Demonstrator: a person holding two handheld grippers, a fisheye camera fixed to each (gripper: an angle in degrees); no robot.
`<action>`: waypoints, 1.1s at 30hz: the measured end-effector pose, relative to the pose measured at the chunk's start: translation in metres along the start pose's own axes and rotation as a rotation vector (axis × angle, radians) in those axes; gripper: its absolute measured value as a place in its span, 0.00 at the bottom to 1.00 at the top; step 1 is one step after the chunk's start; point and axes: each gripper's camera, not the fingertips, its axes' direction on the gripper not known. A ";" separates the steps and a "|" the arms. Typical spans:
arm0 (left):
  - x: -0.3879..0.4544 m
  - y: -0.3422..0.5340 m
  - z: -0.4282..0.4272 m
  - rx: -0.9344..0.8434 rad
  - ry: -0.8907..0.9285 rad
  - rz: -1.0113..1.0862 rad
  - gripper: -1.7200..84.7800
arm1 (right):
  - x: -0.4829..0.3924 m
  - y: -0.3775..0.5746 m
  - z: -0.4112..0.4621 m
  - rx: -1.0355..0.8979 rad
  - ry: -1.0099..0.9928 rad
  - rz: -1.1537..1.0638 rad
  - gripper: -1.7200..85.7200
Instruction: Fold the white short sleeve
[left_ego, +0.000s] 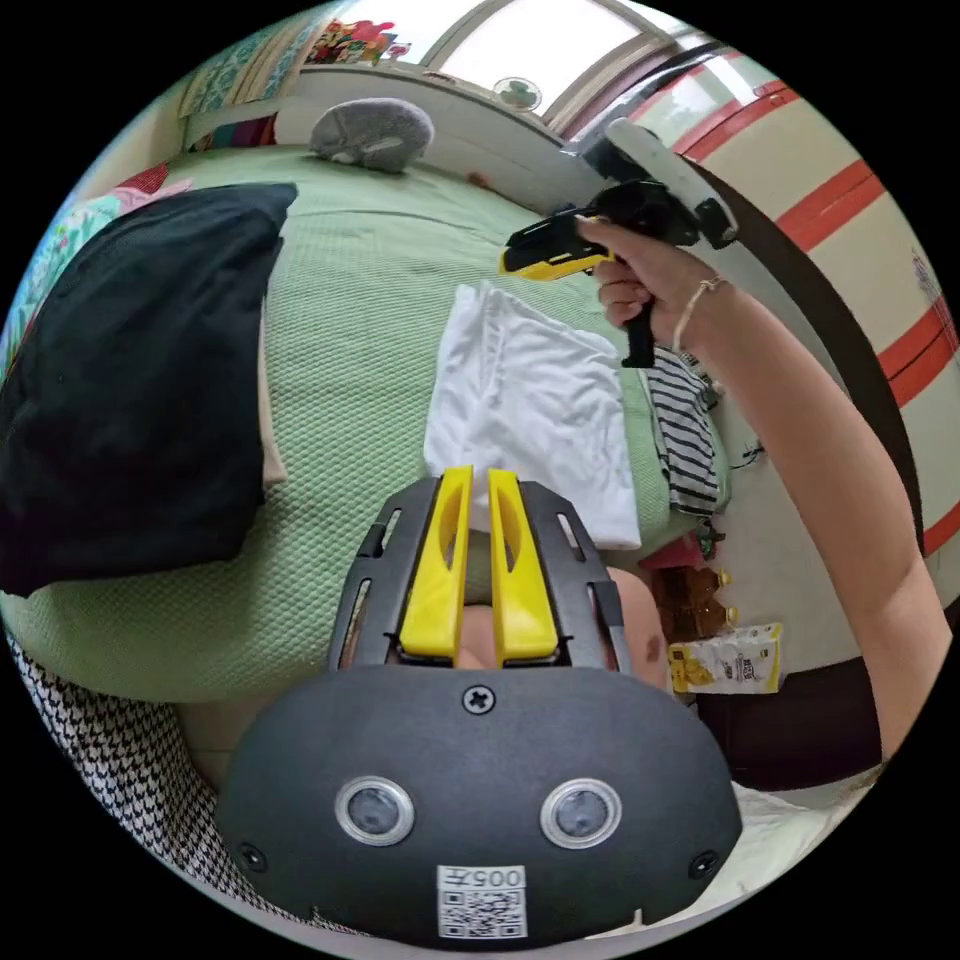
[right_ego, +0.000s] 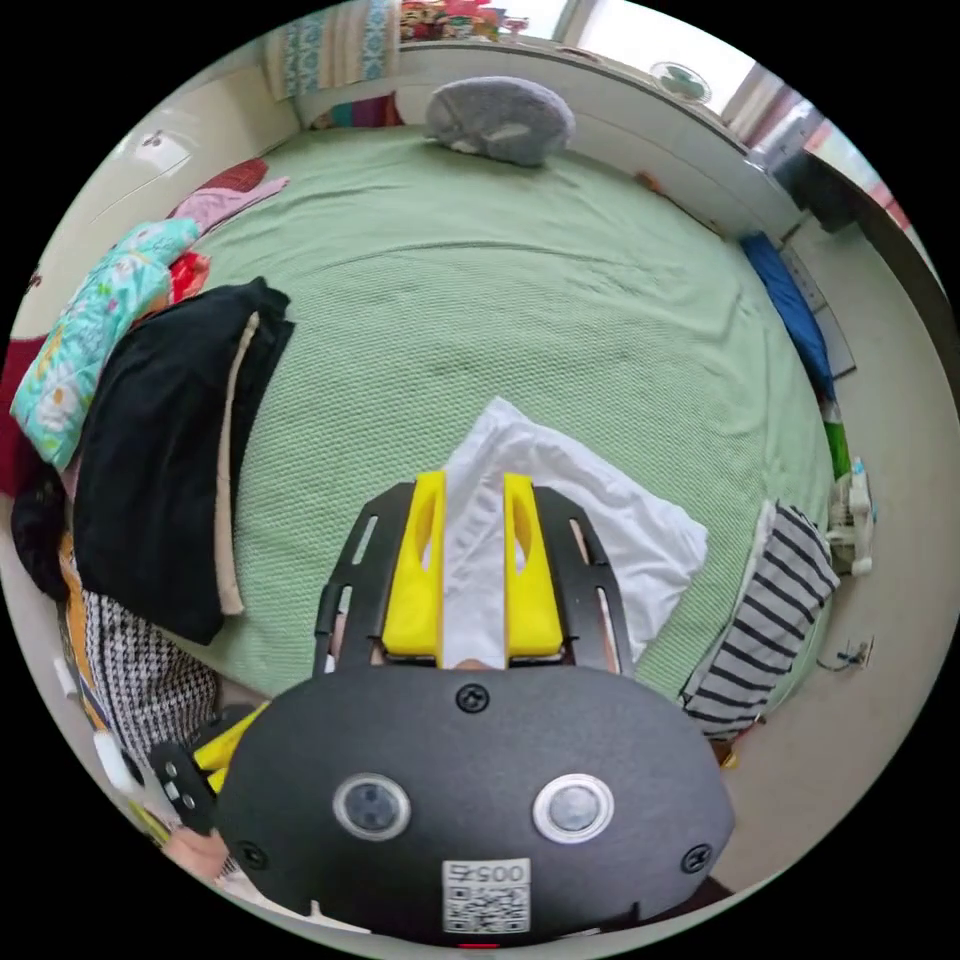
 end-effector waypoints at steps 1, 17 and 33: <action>-0.007 0.002 0.004 -0.002 -0.001 -0.015 0.09 | 0.000 0.010 -0.003 0.016 0.005 -0.023 0.10; 0.029 -0.051 0.101 -0.263 -0.043 0.054 0.14 | 0.060 0.259 0.036 -0.134 -0.109 -0.044 0.15; 0.066 -0.069 0.037 -0.267 -0.302 0.166 0.08 | -0.002 0.299 -0.001 -0.038 -0.392 -0.019 0.01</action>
